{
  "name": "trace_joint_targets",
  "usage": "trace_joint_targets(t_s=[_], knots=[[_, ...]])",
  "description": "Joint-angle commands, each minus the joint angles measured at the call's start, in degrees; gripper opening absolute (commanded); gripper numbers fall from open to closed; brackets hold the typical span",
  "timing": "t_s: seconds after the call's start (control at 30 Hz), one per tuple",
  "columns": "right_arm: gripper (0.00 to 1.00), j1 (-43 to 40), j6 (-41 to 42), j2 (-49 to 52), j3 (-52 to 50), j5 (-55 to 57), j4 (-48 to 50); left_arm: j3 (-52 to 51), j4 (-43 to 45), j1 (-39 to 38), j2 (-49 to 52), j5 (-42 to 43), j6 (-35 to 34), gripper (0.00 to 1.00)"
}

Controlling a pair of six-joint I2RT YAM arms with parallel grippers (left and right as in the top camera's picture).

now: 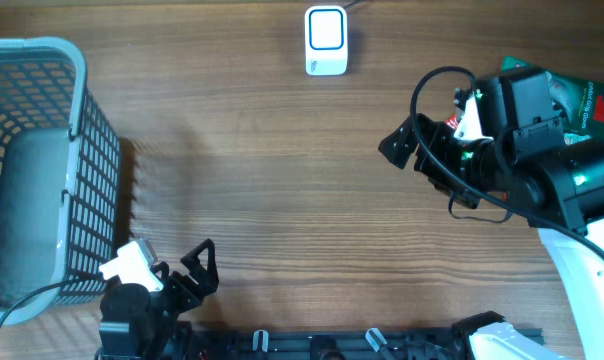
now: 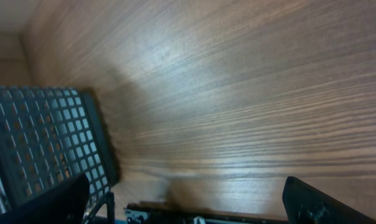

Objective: Scan the item barcode

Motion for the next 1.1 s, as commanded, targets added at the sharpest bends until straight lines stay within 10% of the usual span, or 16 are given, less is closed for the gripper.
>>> trace_joint_targets(t_s=[0.0,0.17,0.53,1.07], knots=[[1.0,0.3,-4.5,0.3,0.3,5.0,3.6,-0.3,0.2,0.3,-0.1,0.3,-0.1,1.0],[1.0,0.3,-31.2,0.3,0.3,6.6,22.7,-0.3,0.2,0.3,-0.1,0.3,-0.1,1.0],[1.0,0.2,-48.9,-2.7,0.2,6.8,39.6,-0.3,0.2,0.3,-0.1,0.3,-0.1,1.0],[1.0,-11.3,-51.3,-47.4,-44.8,4.5,64.8,-0.3,0.2,0.3,-0.1,0.3,-0.1,1.0]])
